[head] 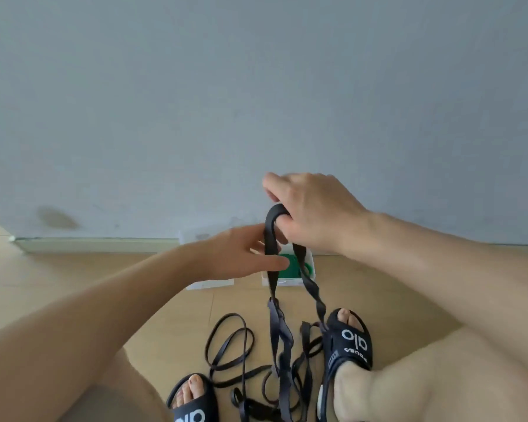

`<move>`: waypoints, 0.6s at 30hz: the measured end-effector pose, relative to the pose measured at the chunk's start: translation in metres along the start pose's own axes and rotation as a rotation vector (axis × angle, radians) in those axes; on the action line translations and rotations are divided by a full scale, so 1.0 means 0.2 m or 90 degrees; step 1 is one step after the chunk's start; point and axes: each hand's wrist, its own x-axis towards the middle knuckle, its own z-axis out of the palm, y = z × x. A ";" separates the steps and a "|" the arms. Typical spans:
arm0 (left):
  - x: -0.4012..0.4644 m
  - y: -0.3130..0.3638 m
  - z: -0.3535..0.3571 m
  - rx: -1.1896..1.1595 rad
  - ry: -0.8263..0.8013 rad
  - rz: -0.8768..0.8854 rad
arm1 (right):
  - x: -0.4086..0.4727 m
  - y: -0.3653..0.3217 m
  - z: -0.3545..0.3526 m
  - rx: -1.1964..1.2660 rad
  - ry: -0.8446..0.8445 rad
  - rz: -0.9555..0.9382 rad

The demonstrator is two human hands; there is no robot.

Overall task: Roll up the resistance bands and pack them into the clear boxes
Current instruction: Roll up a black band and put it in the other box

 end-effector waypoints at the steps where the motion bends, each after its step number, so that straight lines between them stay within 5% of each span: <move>1: -0.03 0.03 0.00 -0.014 0.014 0.016 | -0.01 -0.02 -0.04 0.024 0.055 0.015; 5: -0.10 0.13 -0.04 -0.089 0.077 0.070 | -0.05 -0.09 -0.14 0.189 0.298 0.100; 9: -0.13 0.21 -0.06 -0.134 0.112 0.091 | -0.04 -0.11 -0.14 0.352 0.369 0.216; 14: -0.10 0.19 -0.09 -0.066 0.128 0.060 | -0.02 -0.07 -0.04 0.661 0.286 0.454; 18: -0.08 0.16 -0.14 -0.118 0.119 0.046 | 0.01 -0.03 -0.06 0.814 0.136 0.438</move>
